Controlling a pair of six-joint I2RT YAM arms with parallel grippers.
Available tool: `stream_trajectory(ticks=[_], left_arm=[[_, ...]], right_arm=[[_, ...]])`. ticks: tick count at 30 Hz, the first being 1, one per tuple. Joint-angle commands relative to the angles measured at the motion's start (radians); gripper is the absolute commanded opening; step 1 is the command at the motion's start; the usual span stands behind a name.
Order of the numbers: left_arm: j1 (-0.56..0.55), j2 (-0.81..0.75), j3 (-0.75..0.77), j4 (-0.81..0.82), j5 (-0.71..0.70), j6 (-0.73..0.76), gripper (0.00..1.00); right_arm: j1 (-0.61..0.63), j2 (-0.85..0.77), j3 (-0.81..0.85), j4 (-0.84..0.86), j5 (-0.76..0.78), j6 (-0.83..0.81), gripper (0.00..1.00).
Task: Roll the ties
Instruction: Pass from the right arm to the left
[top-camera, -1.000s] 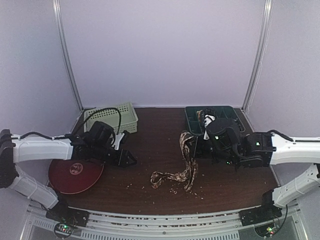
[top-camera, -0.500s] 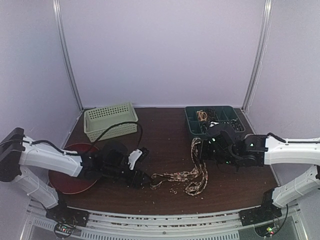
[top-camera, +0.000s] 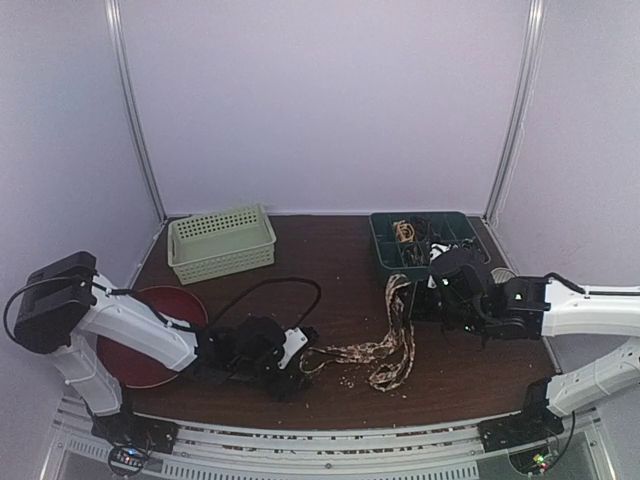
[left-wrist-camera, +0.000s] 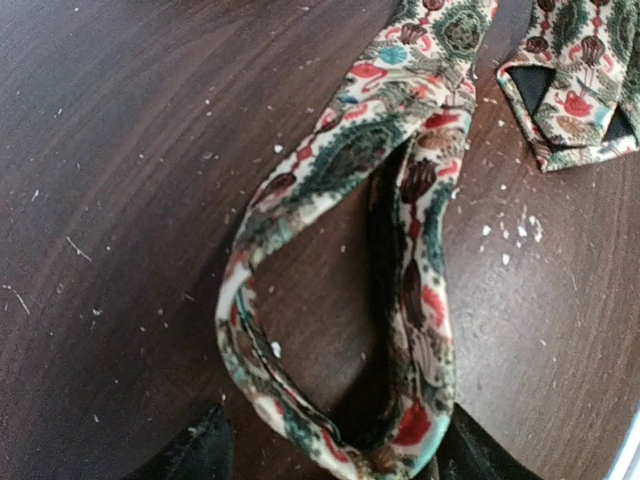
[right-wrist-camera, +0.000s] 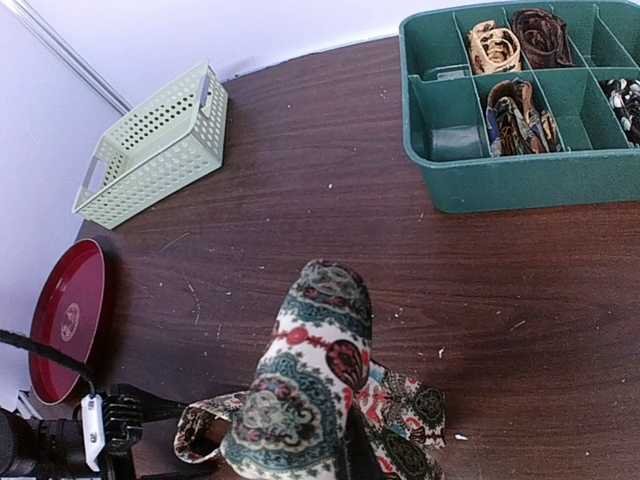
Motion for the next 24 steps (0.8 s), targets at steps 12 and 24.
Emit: stream_trajectory(ticks=[12, 24], left_arm=[[-0.005, -0.033, 0.057, -0.103, -0.133, -0.014, 0.0], [0.031, -0.18, 0.185, -0.398, -0.022, -0.068, 0.0]], right_arm=[[-0.09, 0.02, -0.092, -0.01, -0.006, -0.04, 0.0], [-0.324, 0.196, -0.089, -0.027, 0.022, -0.095, 0.27]])
